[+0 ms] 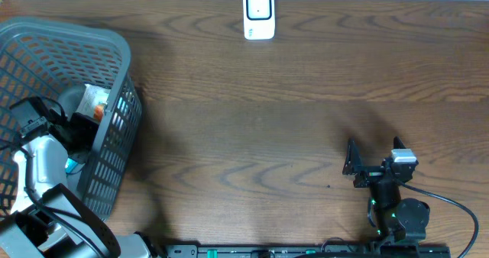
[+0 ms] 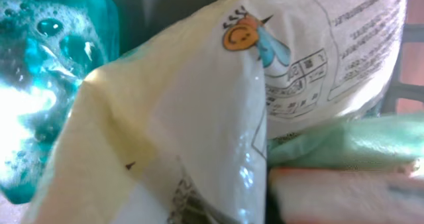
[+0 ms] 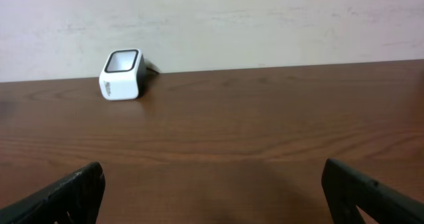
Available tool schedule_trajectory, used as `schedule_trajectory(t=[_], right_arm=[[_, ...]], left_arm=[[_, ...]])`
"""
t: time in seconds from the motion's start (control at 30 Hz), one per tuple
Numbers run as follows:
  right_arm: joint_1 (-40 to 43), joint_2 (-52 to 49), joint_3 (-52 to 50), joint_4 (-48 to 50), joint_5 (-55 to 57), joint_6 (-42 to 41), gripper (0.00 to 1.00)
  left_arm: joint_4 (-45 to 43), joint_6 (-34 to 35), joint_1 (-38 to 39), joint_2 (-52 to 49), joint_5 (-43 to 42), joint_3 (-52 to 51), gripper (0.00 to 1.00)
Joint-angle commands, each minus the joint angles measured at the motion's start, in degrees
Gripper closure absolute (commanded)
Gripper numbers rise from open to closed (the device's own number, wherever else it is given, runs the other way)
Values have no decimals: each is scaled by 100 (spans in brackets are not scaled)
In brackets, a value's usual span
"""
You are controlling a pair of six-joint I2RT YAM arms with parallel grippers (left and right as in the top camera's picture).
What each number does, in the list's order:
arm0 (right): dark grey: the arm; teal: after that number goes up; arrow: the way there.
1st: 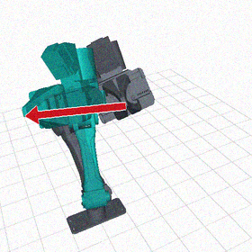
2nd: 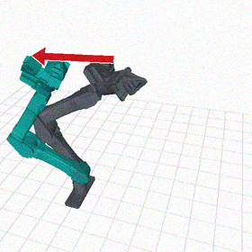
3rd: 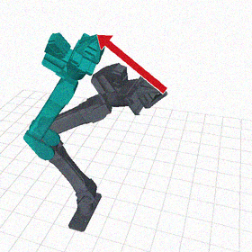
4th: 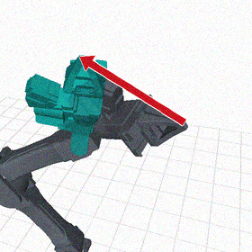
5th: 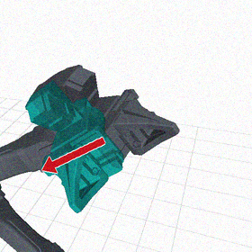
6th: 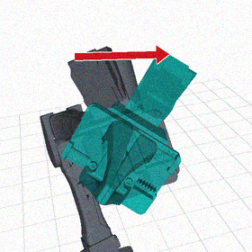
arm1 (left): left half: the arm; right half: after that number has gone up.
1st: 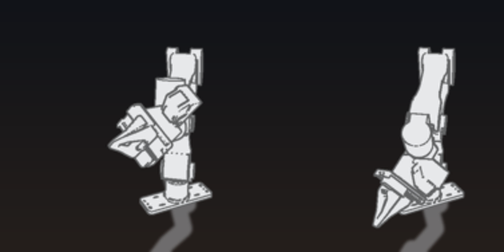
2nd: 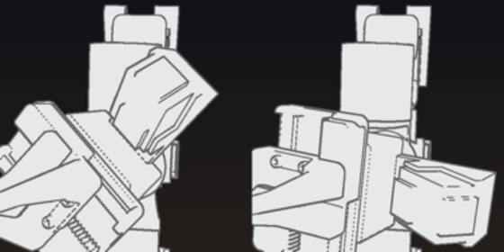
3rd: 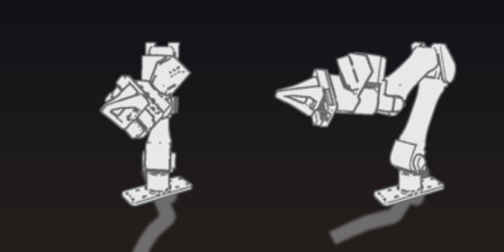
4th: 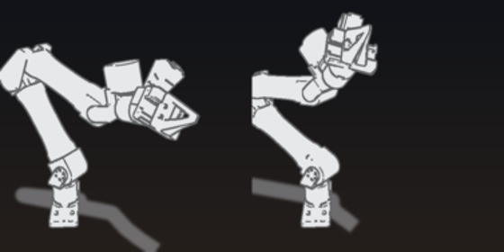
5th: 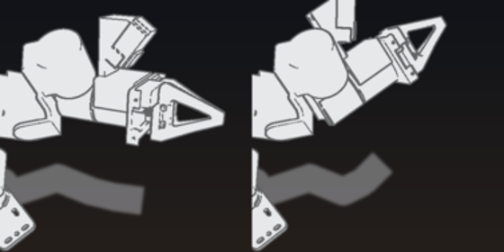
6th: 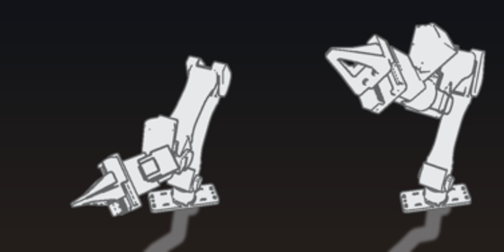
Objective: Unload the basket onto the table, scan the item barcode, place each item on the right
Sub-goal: 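Grasp the white chip bag with the left gripper and lift it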
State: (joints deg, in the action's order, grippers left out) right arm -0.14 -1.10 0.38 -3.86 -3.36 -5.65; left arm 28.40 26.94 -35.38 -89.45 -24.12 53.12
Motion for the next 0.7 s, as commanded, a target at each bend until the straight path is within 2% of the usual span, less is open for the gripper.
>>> schedule_trajectory(t=[0.0,0.43,0.67], right_arm=[[-44,-2,-7,-26,24,-7,1],[-44,-2,-7,-26,24,-7,1],[-44,-2,-7,-26,24,-7,1]], left_arm=[[-68,149,63,42,-236,264,93],[-44,146,46,1300,-162,1475,93],[424,107,-68,1775,809,1486,93]])
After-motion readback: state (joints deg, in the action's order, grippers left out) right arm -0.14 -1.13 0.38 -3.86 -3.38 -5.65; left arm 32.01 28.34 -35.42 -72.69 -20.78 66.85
